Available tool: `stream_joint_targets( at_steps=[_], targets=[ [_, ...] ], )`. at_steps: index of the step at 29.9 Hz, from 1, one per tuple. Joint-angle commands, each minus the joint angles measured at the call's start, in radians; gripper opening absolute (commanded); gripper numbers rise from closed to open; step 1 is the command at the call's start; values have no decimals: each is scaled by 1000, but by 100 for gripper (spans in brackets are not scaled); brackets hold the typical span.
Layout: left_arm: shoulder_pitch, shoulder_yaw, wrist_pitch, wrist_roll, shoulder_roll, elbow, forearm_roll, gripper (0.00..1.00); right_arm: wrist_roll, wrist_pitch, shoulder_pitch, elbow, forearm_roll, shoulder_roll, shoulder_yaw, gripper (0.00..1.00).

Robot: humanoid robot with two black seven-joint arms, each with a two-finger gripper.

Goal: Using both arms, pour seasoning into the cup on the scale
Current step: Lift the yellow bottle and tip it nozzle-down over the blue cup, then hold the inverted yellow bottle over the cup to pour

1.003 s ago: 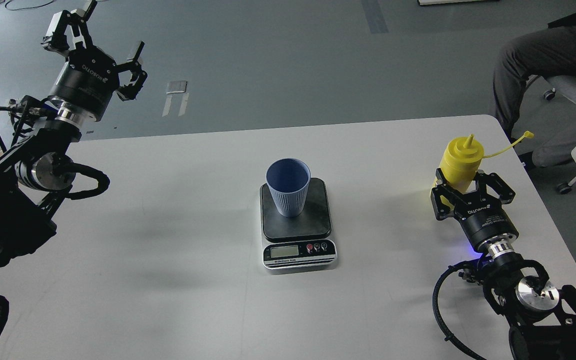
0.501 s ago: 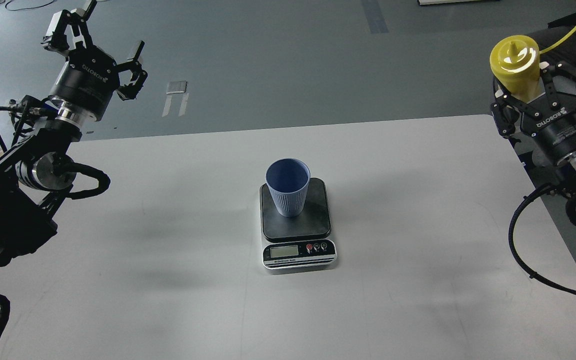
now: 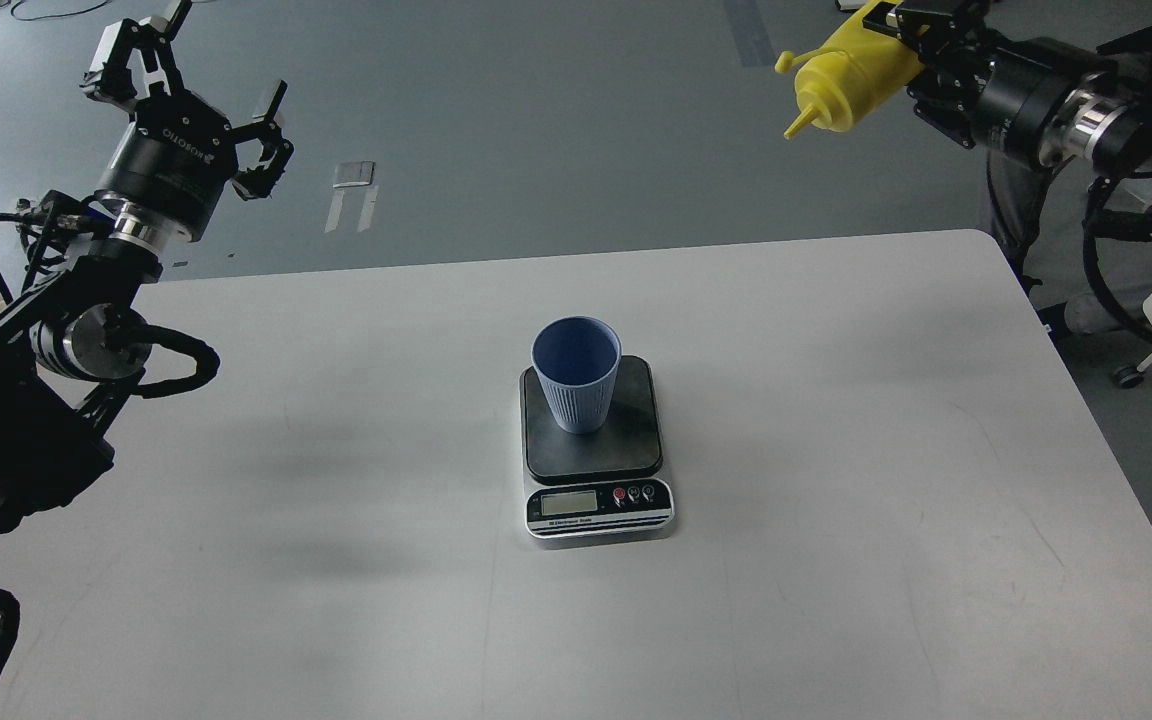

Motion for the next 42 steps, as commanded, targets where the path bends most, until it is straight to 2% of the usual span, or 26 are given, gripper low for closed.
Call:
stream_joint_targets(
  at_steps=[1, 7, 21, 37, 41, 42],
  targets=[
    [0, 2, 0, 0, 0, 0, 0, 98, 0, 0, 18, 115, -156, 17, -94, 46],
    [0, 3, 0, 0, -3, 0, 0, 98, -4, 0, 14, 244, -395, 88, -192, 46],
    [2, 2, 0, 0, 2, 0, 0, 98, 5, 0, -2, 249, -756, 305, -332, 46],
    [25, -6, 0, 0, 11, 0, 0, 98, 6, -30, -43, 241, -887, 319, -398, 45],
    [25, -6, 0, 0, 11, 0, 0, 98, 6, -46, -43, 238, -887, 326, -398, 32],
    [25, -6, 0, 0, 11, 0, 0, 98, 6, -46, -43, 238, -887, 326, -398, 32]
  ],
)
